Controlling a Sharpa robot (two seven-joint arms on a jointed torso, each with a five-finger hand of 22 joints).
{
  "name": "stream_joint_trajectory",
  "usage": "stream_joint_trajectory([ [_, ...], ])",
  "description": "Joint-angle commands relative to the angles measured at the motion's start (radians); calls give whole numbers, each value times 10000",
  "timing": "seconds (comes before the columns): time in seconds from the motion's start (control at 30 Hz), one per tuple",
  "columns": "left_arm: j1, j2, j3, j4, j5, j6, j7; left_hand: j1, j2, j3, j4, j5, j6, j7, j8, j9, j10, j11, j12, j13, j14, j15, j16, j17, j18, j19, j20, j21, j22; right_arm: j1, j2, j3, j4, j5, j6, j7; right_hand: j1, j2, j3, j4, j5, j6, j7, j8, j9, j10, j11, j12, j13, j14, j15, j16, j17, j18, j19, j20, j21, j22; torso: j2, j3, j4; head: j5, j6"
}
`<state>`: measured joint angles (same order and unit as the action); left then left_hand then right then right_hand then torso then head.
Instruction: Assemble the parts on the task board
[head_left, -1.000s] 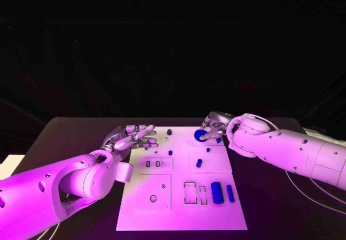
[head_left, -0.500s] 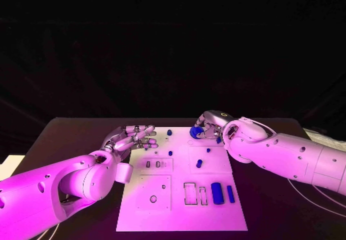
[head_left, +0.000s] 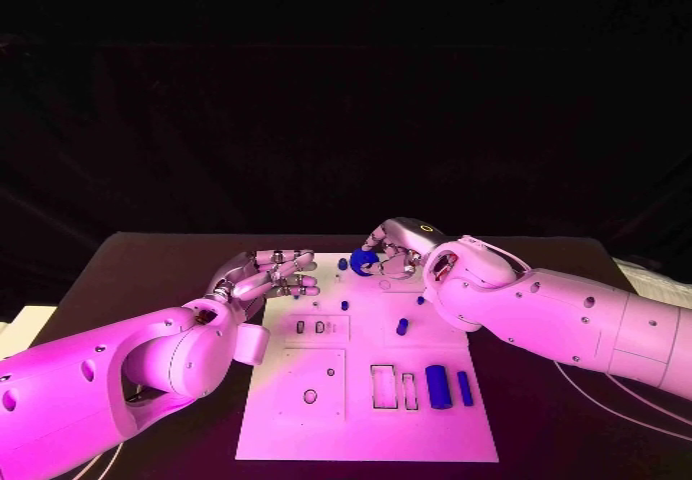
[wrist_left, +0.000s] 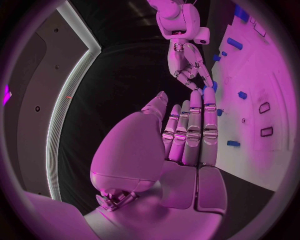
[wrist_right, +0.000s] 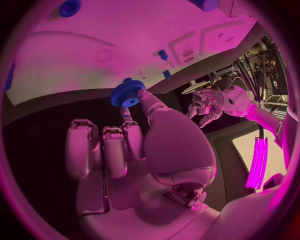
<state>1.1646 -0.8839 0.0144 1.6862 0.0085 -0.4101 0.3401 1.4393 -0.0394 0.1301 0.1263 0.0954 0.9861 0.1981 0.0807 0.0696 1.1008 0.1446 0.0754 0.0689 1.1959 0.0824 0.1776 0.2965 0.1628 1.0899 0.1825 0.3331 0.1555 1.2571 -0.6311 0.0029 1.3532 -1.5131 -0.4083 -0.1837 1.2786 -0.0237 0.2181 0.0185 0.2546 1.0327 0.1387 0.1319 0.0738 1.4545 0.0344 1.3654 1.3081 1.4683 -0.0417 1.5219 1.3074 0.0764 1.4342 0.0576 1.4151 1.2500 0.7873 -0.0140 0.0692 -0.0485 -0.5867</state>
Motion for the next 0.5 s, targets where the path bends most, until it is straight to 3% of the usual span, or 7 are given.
stream_joint_trajectory([
  [0.03,11,17,7,26,-6,202,27,96,37,54,-11,-6,10,17,-59,-8,-9,-16,-56,-9,18,-2,-40,9,183,26,12,1,9,24,268,1,-51,18,363,-168,-108,-15,-8,44,45,323,-214,-22,106,-78,-30,-38,775,844,3,-29,1800,-108,53,49,51,-4,1,1,-2,58,-19],
  [0.2,11,28,8,30,-6,201,32,96,37,54,-11,-6,10,17,-59,-8,-9,-16,-56,-9,18,-2,-40,9,183,26,12,1,9,27,725,-30,-379,-114,770,-393,-65,-36,39,11,14,318,-214,-48,101,-91,-30,-63,762,842,3,-34,1793,-108,52,51,48,-5,10,7,-9,69,-16],
  [0.5,11,42,8,24,4,209,62,97,36,73,-22,-7,11,17,-62,-8,-8,-15,-61,-10,18,-2,-47,16,182,25,11,3,11,-46,1299,-109,-809,-366,906,-665,-15,-64,93,-33,-35,315,-207,-78,96,-102,-28,-84,754,841,4,-39,1788,-107,51,53,45,-8,12,25,-23,90,-33],
])
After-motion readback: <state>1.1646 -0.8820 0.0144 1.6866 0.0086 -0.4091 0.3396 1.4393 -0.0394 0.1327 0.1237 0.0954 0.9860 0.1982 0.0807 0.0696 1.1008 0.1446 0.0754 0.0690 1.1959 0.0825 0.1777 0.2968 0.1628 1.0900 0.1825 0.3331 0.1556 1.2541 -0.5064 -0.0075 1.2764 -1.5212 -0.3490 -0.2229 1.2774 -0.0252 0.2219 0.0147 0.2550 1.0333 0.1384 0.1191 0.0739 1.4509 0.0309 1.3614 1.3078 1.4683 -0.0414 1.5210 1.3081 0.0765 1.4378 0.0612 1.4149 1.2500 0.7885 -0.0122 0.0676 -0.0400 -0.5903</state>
